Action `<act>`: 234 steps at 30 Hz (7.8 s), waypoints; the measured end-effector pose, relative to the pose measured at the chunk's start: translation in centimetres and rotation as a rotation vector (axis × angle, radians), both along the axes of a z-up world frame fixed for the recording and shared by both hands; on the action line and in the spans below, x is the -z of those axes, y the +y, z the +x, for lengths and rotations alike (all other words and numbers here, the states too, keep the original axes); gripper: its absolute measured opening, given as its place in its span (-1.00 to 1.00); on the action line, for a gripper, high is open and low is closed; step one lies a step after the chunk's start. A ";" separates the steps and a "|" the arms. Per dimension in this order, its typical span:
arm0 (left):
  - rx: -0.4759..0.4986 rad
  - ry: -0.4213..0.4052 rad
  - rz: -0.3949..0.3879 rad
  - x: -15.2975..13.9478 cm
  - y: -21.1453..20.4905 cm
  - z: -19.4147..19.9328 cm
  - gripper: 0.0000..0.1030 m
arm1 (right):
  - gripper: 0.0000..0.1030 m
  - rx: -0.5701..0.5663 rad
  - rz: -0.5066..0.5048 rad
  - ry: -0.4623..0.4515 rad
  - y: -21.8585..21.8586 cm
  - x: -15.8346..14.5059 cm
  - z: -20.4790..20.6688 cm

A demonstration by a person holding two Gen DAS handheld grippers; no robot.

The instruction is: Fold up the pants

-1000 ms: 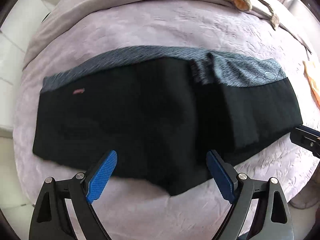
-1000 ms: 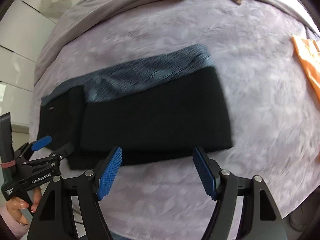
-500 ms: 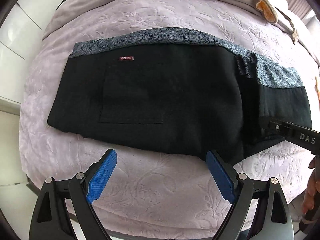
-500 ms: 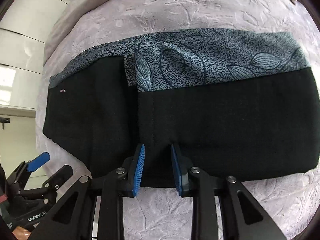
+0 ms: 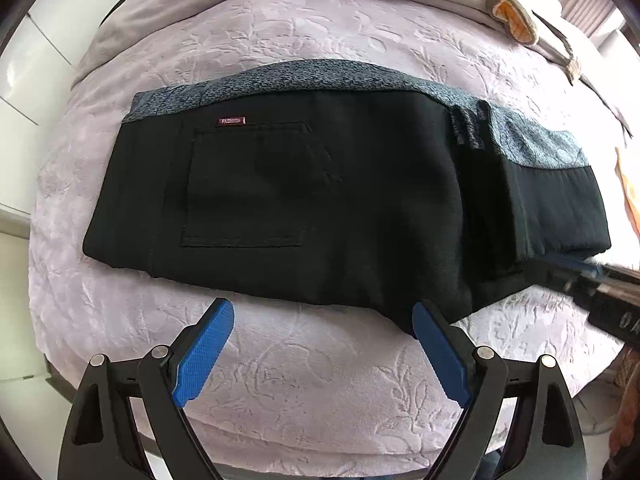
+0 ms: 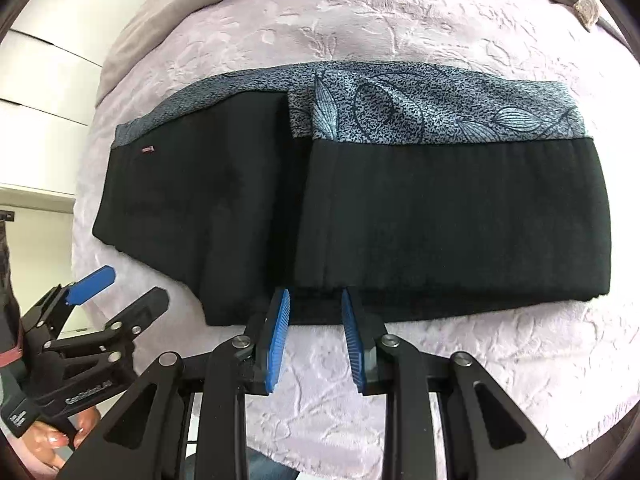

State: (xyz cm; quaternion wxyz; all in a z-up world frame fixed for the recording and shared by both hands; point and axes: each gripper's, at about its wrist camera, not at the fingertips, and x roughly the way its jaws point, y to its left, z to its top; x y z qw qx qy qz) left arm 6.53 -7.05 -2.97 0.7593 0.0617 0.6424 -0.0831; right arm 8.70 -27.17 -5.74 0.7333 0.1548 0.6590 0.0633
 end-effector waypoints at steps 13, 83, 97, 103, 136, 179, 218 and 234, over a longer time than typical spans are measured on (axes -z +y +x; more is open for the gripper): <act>-0.035 0.010 0.021 0.3 1.5 -1.5 0.78 | 0.05 0.113 -0.031 -0.088 -3.2 -0.3 9.0; -0.380 -0.207 0.127 4.0 15.7 15.9 0.83 | 0.00 -0.122 -0.094 -0.051 9.8 -1.0 5.4; -0.411 -0.099 -0.202 1.4 16.5 5.5 0.83 | -0.01 -0.110 0.065 0.083 11.3 4.8 6.1; -0.476 -0.032 -0.280 2.9 17.6 2.4 0.83 | 0.00 -0.174 0.020 0.058 12.6 5.0 5.7; -0.548 -0.076 -0.430 7.1 16.7 6.8 0.00 | 0.07 -0.229 0.020 -0.012 13.9 1.7 6.6; 0.238 -0.671 0.132 -10.1 -6.7 1.5 -0.22 | -0.61 -0.395 0.533 0.065 15.2 -8.2 17.4; 0.355 -0.283 0.083 -3.7 -19.5 -0.4 0.32 | -0.40 0.249 0.241 -0.191 -19.3 1.7 -4.0; 0.150 -0.251 -0.002 -3.1 -14.8 4.1 0.49 | -0.40 0.176 0.093 -0.113 -14.5 3.0 -1.9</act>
